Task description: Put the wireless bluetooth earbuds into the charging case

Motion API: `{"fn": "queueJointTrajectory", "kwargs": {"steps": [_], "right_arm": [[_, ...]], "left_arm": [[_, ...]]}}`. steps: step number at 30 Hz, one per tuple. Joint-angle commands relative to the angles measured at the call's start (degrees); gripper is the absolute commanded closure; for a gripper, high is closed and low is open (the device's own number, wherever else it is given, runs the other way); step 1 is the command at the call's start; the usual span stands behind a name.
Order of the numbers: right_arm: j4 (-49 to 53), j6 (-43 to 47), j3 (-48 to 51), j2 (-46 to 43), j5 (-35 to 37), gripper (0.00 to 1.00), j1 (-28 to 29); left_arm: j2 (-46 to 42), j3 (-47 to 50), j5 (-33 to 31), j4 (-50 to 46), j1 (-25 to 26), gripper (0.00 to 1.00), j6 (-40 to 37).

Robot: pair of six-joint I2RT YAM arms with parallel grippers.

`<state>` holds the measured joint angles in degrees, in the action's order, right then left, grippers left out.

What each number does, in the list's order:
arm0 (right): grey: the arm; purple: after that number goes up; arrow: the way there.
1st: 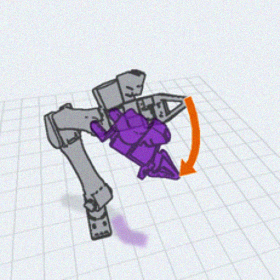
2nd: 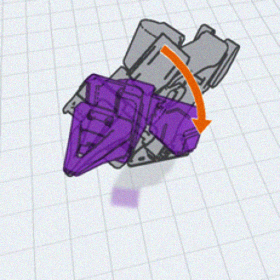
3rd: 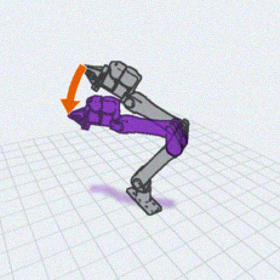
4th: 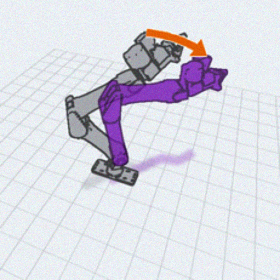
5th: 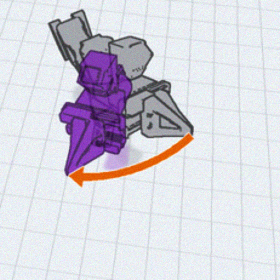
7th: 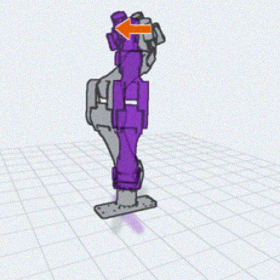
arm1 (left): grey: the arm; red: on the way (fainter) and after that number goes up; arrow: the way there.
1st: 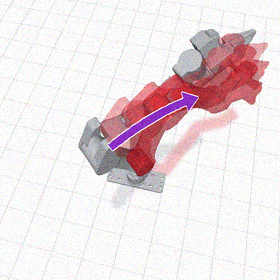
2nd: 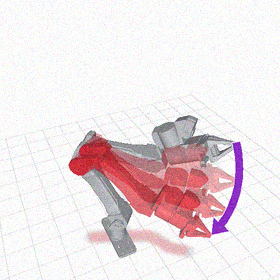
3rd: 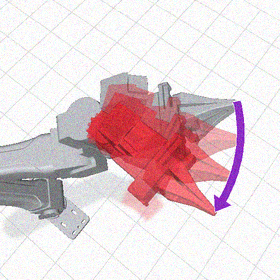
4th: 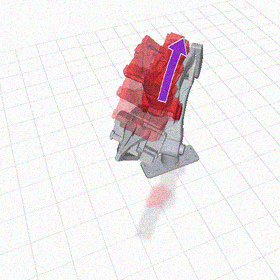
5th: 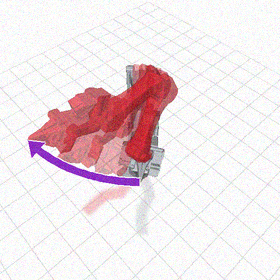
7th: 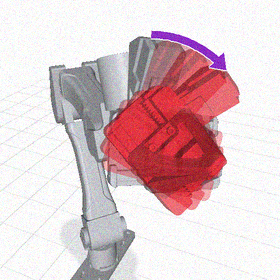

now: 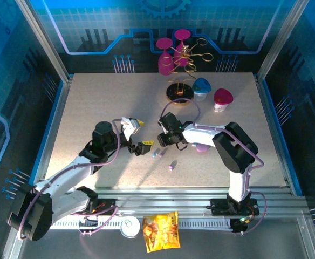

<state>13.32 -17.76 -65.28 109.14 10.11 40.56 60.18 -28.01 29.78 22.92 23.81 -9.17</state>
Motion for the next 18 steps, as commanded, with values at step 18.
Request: {"fn": "queueJointTrajectory", "kwargs": {"steps": [18], "right_arm": [[-1.42,19.38,5.75,-22.83,-18.18,0.75,-3.66]], "left_arm": [[-3.19,-1.02,0.82,-0.64,0.36,0.01,1.38]]}}
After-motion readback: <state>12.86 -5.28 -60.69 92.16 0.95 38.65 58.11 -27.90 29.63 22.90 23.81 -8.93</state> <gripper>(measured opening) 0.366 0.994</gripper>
